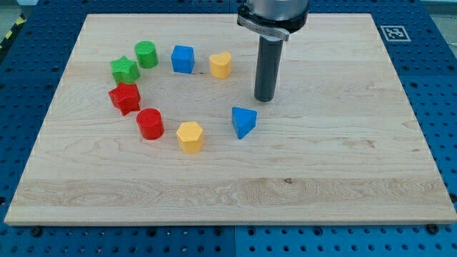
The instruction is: Move your arm closer to the yellow hexagon
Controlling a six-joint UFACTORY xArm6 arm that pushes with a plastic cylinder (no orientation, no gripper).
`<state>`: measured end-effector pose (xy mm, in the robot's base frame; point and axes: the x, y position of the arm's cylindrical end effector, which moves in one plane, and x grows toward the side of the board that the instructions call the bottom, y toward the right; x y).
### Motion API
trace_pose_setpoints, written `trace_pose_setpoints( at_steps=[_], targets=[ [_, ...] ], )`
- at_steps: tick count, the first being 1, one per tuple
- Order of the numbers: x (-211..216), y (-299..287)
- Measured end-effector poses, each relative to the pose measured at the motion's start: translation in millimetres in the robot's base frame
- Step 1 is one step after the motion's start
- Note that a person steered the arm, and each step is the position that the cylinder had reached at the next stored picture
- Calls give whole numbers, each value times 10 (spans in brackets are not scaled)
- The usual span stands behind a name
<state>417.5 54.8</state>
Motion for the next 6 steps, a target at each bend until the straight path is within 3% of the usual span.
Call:
trace_pose_setpoints(
  at_steps=[2,5,6],
  targets=[
    [45,0],
    [362,-1131],
    [471,-1269]
  ],
)
